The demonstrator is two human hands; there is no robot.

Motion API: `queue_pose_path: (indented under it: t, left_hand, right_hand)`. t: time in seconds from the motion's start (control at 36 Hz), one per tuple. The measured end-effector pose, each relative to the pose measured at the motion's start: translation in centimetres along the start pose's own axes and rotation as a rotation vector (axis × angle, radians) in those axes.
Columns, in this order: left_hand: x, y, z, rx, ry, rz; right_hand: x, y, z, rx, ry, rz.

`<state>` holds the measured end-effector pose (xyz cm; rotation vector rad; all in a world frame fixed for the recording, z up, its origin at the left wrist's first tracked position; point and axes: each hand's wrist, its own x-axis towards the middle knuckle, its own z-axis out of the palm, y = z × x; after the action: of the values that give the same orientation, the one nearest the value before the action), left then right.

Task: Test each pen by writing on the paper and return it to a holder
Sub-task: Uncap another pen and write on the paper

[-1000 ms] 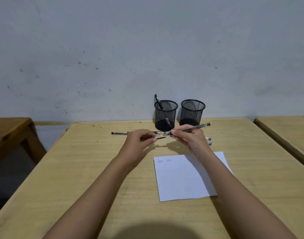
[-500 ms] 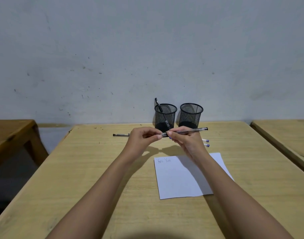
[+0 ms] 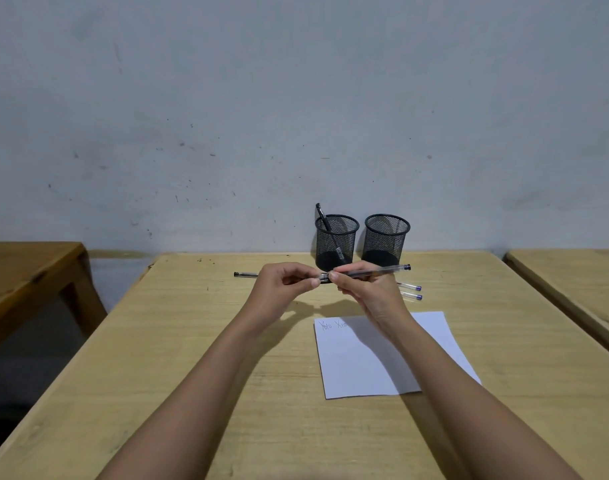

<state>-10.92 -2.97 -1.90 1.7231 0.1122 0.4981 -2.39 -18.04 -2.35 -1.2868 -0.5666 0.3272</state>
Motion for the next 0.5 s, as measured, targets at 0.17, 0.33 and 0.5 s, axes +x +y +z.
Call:
queue_pose_path:
  t: [0.17, 0.33, 0.5]
  left_hand:
    - [-0.1, 0.3, 0.0, 0.017, -0.004, 0.023]
    - [-0.1, 0.8, 0.3, 0.004, 0.004, 0.025]
    - [0.1, 1.6, 0.1, -0.026, -0.038, 0.064]
  right_hand:
    - [-0.2, -0.2, 0.0, -0.003, 0.001, -0.011]
    - [-0.4, -0.6, 0.2, -0.001, 0.022, -0.027]
    - [-0.6, -2.0, -0.5, 0.044, -0.040, 0.000]
